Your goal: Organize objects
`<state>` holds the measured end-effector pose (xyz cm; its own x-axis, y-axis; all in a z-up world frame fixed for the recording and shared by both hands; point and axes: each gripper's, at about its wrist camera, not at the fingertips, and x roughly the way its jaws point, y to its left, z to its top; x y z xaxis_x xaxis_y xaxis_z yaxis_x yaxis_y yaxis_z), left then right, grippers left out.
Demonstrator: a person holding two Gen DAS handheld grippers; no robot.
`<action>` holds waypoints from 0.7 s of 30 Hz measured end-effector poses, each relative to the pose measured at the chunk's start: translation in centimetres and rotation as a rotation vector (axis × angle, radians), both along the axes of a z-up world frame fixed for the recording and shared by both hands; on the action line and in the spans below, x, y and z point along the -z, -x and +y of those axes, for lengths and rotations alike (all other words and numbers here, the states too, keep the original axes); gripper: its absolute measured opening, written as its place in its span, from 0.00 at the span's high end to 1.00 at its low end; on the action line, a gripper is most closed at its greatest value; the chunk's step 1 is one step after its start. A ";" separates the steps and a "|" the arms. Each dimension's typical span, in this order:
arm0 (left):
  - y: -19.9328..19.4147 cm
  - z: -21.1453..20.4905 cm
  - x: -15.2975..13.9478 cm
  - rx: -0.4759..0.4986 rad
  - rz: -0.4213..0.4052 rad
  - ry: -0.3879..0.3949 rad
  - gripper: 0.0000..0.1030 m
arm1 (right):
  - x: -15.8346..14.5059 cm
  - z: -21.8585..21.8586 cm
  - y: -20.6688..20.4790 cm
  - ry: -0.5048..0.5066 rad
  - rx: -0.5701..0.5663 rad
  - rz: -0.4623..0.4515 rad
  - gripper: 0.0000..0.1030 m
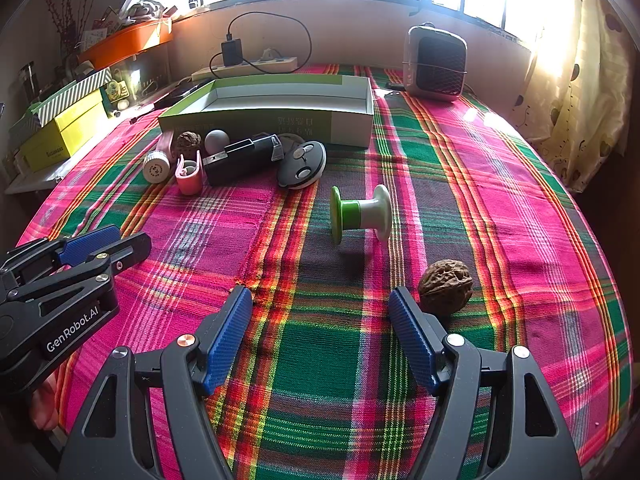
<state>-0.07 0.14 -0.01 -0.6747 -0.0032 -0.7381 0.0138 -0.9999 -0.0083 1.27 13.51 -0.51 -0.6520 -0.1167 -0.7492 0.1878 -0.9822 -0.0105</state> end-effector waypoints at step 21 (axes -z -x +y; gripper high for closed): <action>-0.2 -0.5 0.0 0.086 -0.007 -0.006 0.69 | -1.2 3.1 -1.5 0.059 -0.044 0.030 0.31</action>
<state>0.16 -0.37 -0.01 -0.6669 0.0596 -0.7427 -0.0725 -0.9973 -0.0149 2.78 16.58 0.72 -0.6677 -0.1888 -0.7201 0.2309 -0.9721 0.0408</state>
